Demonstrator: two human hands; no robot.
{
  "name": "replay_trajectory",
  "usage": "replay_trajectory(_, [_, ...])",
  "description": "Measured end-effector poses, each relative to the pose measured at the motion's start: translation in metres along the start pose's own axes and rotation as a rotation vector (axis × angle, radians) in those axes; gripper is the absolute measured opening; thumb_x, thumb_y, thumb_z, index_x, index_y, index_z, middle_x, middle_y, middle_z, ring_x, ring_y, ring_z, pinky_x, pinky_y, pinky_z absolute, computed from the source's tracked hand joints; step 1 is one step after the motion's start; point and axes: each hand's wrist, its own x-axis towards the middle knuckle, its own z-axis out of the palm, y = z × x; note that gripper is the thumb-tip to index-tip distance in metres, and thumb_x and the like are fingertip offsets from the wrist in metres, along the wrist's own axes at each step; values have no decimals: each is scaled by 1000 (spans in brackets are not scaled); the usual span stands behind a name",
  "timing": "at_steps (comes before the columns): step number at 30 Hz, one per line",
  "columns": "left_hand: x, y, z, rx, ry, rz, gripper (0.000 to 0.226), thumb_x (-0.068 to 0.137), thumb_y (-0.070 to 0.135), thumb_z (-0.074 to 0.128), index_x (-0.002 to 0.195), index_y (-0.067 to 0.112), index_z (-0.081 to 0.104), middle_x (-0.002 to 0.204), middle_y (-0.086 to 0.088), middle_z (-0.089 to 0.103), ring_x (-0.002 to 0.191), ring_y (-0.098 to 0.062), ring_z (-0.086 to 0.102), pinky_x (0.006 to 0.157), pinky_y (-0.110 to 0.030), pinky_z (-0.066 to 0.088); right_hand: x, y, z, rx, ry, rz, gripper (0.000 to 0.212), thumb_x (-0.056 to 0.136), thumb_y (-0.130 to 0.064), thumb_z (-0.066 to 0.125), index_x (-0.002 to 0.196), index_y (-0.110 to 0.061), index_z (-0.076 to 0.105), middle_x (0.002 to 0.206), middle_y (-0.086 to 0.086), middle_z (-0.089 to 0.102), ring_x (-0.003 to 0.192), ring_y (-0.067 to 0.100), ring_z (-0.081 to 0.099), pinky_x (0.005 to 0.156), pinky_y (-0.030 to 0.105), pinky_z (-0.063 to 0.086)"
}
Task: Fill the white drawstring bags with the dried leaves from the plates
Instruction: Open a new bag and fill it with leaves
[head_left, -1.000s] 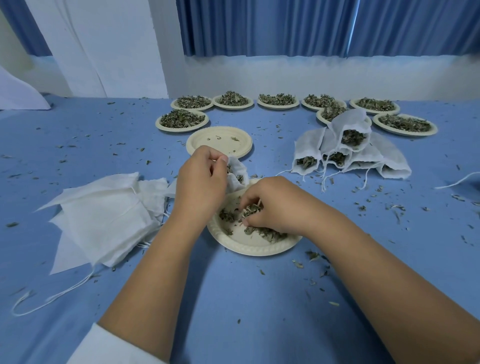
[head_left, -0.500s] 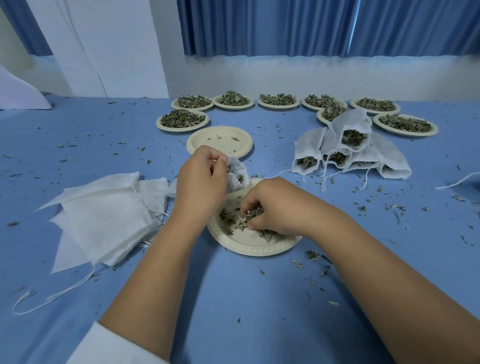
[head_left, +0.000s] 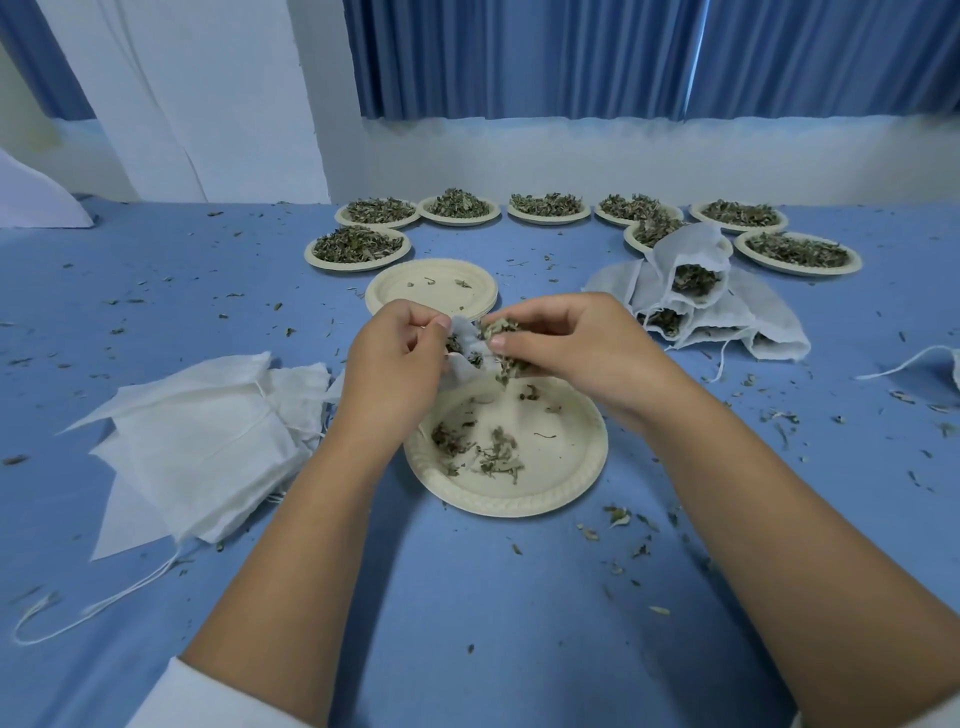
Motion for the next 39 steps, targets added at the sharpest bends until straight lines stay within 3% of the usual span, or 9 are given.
replay_trajectory(4, [-1, 1, 2, -39, -54, -7, 14, 97, 24, 56, 89, 16, 64, 49, 18, 54, 48, 3, 52, 59, -23, 46, 4, 7, 11, 214, 104, 10, 16, 83, -13, 76, 91, -26, 79, 88, 6, 74, 80, 8, 69, 72, 19, 54])
replay_trajectory(7, [0, 1, 4, -68, -69, -30, 14, 97, 24, 55, 90, 17, 65, 47, 15, 54, 46, 2, 49, 57, -21, 41, 5, 13, 19, 251, 141, -9, 18, 82, -13, 77, 90, -30, 79, 85, 2, 70, 80, 9, 66, 73, 20, 54])
replay_trajectory(14, [-2, 5, 6, -178, -51, -71, 17, 98, 14, 53, 83, 16, 61, 47, 9, 51, 34, 2, 43, 39, -9, 34, 2, 16, 28, 50, 222, -113, 21, 77, -7, 80, 95, -15, 73, 85, -8, 74, 79, 0, 68, 76, 15, 52])
replay_trajectory(22, [-4, 1, 9, -140, -69, -24, 15, 97, 11, 52, 87, 15, 63, 44, 14, 53, 41, 3, 50, 43, -11, 41, 2, 20, 30, -167, 179, -56, 10, 80, -7, 78, 88, -12, 77, 81, -4, 75, 72, 2, 67, 72, 15, 54])
replay_trajectory(28, [-7, -5, 17, 22, -156, 75, 12, 96, 16, 54, 87, 19, 61, 51, 14, 59, 51, -1, 53, 52, -14, 43, 3, 23, 29, -435, 101, -21, 10, 81, -8, 67, 81, -4, 76, 81, 19, 71, 84, 35, 65, 76, 43, 55])
replay_trajectory(30, [-6, -6, 17, 35, -139, 84, 13, 96, 16, 54, 85, 20, 60, 50, 15, 59, 50, 0, 52, 49, -11, 42, 3, 18, 26, -419, 33, 19, 14, 84, -10, 63, 82, -8, 76, 85, 22, 71, 80, 36, 66, 79, 48, 55])
replay_trajectory(32, [-4, -6, 15, 33, -109, 86, 15, 96, 17, 54, 83, 21, 59, 50, 15, 59, 49, 1, 53, 48, -10, 41, 3, 14, 19, -272, -33, 112, 18, 84, -10, 59, 86, -13, 77, 86, 17, 73, 76, 24, 69, 80, 40, 58])
replay_trajectory(35, [-3, -6, 14, 39, -79, 81, 15, 97, 20, 55, 83, 23, 60, 51, 17, 60, 50, 4, 54, 48, -8, 40, 2, 12, 13, -133, -50, 134, 29, 82, -6, 62, 92, -30, 76, 74, -14, 73, 64, -7, 62, 65, 9, 46])
replay_trajectory(39, [-3, -6, 14, 4, -73, 64, 14, 97, 21, 55, 84, 23, 61, 50, 17, 58, 50, 4, 54, 49, -10, 42, 4, 16, 16, -113, 89, 60, 26, 82, -4, 72, 94, -27, 74, 90, -13, 74, 84, -3, 68, 77, 14, 52])
